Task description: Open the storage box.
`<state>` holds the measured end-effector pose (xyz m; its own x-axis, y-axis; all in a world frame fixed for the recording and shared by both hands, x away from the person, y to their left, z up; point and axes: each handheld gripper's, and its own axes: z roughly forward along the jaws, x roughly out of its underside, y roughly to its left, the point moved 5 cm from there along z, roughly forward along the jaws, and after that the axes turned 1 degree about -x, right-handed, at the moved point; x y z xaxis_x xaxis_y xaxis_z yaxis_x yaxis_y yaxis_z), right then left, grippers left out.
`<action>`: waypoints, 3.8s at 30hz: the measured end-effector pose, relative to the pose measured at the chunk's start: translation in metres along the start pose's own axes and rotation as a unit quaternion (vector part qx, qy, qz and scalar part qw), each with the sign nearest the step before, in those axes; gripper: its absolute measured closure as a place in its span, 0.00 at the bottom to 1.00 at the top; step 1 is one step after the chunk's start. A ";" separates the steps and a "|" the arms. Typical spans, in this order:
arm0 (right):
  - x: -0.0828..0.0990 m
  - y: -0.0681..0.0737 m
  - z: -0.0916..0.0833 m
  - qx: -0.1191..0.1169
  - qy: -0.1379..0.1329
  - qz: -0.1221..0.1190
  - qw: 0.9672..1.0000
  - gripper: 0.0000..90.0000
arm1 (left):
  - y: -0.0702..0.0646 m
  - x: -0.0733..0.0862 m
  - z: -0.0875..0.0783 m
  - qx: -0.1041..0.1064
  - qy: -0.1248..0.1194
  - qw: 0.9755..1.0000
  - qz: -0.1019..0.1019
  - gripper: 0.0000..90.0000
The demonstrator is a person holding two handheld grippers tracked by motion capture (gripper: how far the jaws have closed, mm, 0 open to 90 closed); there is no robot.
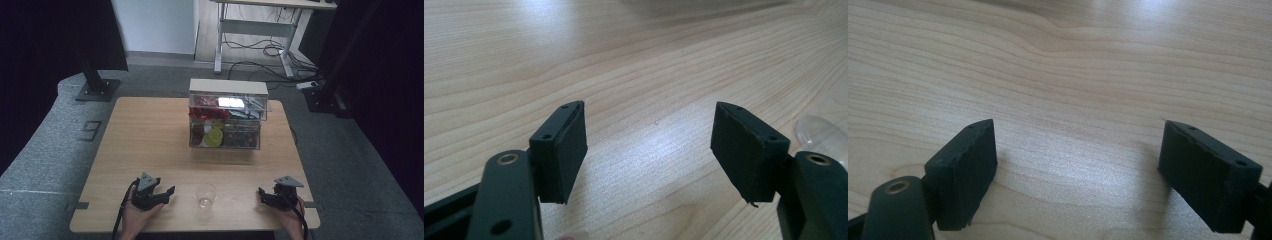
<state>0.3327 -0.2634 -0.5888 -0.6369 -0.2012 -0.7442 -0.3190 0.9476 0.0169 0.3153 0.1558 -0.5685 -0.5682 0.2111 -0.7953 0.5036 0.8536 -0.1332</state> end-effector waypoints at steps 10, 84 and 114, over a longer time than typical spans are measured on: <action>0.000 0.001 -0.001 0.008 -0.001 0.002 1.000 0.18 | -0.003 0.001 -0.001 -0.027 0.002 1.000 -0.005 0.38; 0.003 0.006 -0.004 0.006 -0.006 0.005 1.000 0.25 | -0.044 -0.094 0.026 0.070 -0.021 0.997 0.018 1.00; 0.003 0.006 -0.004 0.007 -0.005 0.007 1.000 0.24 | -0.039 -0.117 0.060 0.059 -0.017 0.998 0.000 0.99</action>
<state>0.3267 -0.2592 -0.5882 -0.6339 -0.1854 -0.7509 -0.3006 0.9536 0.0183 0.4010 0.0693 -0.5060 -0.5463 0.1924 -0.8152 0.5776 0.7914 -0.2002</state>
